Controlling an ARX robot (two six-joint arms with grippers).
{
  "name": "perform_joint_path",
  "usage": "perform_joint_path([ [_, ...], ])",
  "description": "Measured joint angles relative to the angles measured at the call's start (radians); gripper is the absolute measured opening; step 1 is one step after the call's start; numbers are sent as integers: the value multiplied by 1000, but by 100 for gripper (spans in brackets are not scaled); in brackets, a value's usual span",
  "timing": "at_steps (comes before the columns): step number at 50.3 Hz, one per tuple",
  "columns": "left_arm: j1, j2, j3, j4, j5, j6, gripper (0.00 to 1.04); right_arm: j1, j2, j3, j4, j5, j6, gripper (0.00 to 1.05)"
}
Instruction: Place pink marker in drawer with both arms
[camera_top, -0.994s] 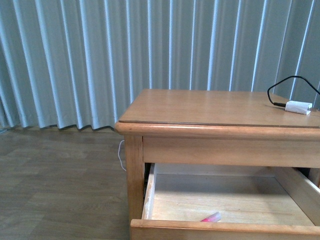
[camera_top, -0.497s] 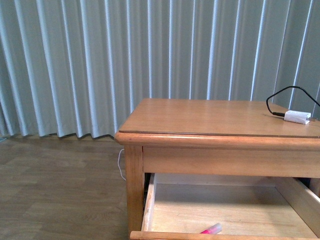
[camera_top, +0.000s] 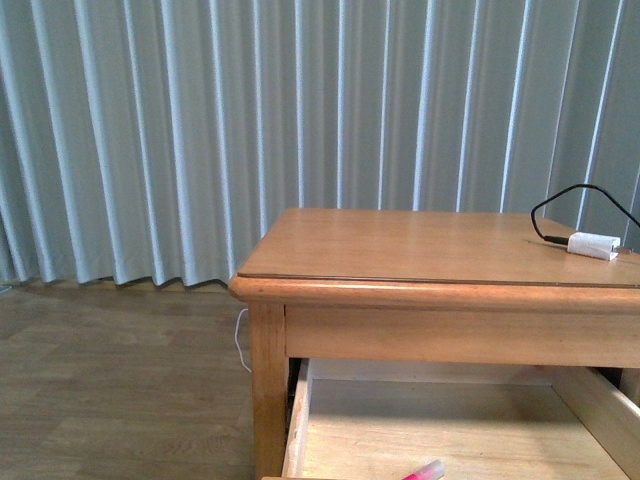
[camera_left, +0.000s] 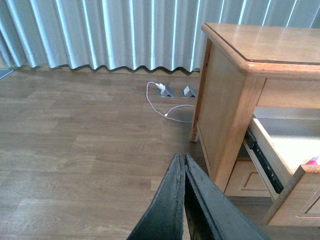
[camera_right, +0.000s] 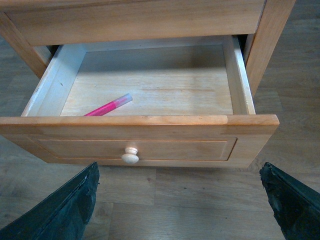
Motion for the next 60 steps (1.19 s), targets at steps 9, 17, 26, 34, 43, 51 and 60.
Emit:
perform_joint_path([
  [9, 0, -68, -22, -44, 0, 0, 4, 0, 0, 0, 0, 0, 0, 96],
  [17, -1, -109, -39, -46, 0, 1, 4, 0, 0, 0, 0, 0, 0, 96],
  [26, -1, -153, -39, -86, 0, 2, 4, 0, 0, 0, 0, 0, 0, 96],
  [34, -1, -322, -39, -269, 0, 3, 4, 0, 0, 0, 0, 1, 0, 96],
  [43, -1, -335, -39, -275, 0, 3, 4, 0, 0, 0, 0, 0, 0, 96],
  [51, -1, -335, -39, -275, 0, 3, 31, 22, -1, -17, 42, 66, -91, 96],
  [60, -1, -335, -39, -275, 0, 3, 62, 25, 136, -18, -16, 27, -213, 96],
])
